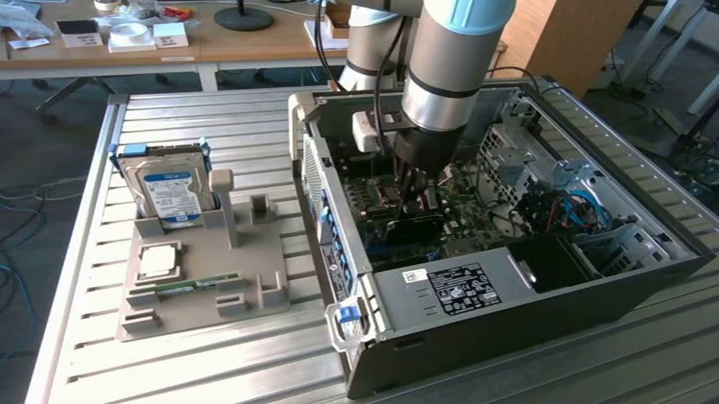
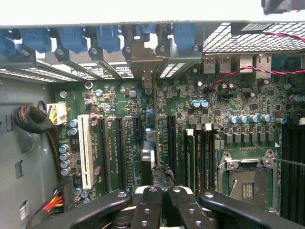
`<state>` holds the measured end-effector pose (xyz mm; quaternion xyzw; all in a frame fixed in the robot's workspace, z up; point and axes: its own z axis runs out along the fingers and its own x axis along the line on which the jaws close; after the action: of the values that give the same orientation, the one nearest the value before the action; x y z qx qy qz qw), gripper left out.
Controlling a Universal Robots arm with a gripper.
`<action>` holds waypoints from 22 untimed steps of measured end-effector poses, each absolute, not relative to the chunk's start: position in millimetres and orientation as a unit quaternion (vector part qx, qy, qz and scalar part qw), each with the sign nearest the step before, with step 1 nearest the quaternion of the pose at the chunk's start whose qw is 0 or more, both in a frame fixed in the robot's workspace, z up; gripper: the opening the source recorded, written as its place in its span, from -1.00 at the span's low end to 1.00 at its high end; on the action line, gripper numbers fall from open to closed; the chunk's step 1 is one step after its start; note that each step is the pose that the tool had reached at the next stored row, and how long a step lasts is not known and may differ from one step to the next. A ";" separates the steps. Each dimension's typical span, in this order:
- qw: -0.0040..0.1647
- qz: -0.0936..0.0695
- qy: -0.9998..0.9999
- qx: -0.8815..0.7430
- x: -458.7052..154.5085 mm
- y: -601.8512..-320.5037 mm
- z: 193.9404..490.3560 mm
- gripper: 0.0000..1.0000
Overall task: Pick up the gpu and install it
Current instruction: 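Press down on the gpu until it lock into place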
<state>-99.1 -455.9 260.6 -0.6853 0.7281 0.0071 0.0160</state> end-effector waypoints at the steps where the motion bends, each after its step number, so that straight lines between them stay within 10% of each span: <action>1: 0.016 0.007 0.728 -0.685 -99.1 -455.9 260.6 -0.79; 22: 0.016 0.007 0.728 -0.685 -98.4 -455.9 291.1 -0.79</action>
<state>-98.4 -455.9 291.1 -0.6852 0.7282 0.0067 0.0157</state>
